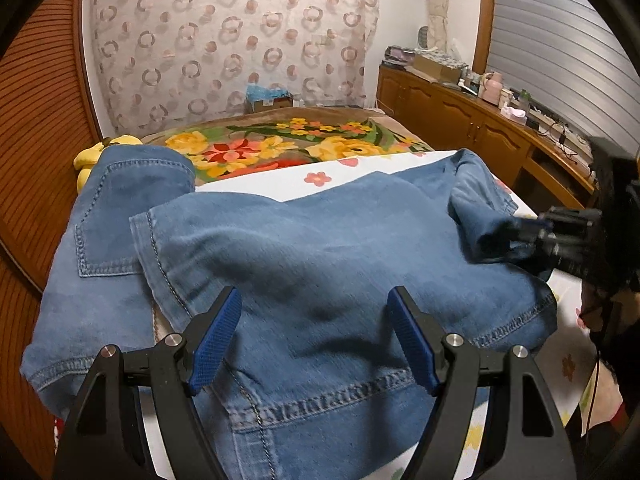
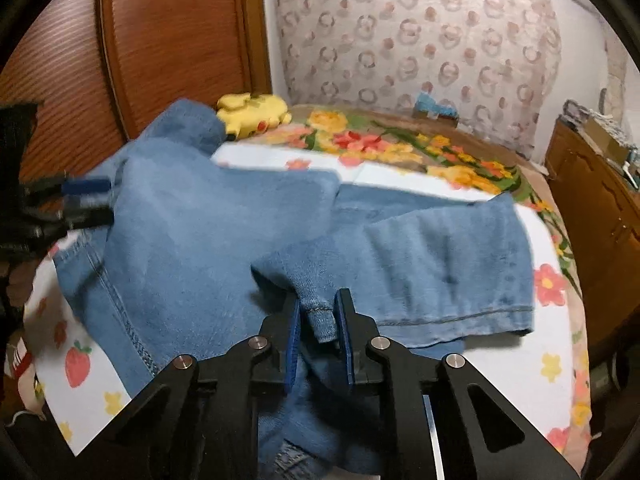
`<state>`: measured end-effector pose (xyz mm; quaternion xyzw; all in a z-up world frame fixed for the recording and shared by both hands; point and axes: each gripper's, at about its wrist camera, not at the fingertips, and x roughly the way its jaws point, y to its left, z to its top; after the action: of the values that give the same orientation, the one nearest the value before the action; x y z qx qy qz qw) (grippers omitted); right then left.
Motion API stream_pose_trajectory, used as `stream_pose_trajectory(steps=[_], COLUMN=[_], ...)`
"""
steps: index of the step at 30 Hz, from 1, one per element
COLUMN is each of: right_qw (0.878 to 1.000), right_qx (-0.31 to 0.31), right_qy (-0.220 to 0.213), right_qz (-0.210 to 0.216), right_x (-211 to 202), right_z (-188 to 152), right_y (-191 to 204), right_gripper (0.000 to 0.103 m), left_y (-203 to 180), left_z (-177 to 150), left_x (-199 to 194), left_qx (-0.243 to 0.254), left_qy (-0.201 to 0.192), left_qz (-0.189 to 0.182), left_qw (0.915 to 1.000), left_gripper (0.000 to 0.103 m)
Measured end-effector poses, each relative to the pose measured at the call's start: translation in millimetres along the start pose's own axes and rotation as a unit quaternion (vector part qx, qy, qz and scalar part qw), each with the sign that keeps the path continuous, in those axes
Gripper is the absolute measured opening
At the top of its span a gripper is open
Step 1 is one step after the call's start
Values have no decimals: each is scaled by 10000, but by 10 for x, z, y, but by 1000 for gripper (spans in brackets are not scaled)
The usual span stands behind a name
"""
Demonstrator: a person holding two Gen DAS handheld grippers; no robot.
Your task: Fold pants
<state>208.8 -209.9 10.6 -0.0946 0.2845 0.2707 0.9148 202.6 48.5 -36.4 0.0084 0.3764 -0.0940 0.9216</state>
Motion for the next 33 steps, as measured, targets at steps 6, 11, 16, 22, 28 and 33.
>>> stream_pose_trajectory(steps=[6, 11, 16, 22, 28, 33], right_qw=[9978, 9913, 9796, 9654, 9604, 9652], right_qx=[349, 691, 1000, 1386, 1690, 1572], right_qy=[-412, -704, -909, -940, -959, -1222], right_qz=[-379, -876, -1489, -2000, -1997, -1695], right_x=[-424, -798, -1121, -1331, -1257, -1289], right_z=[-76, -190, -352, -503, -402, -285], right_y=[-330, -661, -898, -1102, -967, -827], right_gripper=[8, 7, 7, 6, 5, 5], left_y=[-43, -51, -72, -69, -92, -108], left_z=[-46, -63, -72, -114, -136, -163], left_x=[-72, -121, -185, -238, -307, -414], left_qx=[-4, -32, -42, -35, -48, -56], left_qy=[-40, -85, -139, -167, -204, -289], left_qz=[-22, -25, -13, 8, 48, 76], left_qw=[10000, 10000, 9999, 9999, 9998, 9995], left_gripper=[76, 76, 76, 76, 76, 76])
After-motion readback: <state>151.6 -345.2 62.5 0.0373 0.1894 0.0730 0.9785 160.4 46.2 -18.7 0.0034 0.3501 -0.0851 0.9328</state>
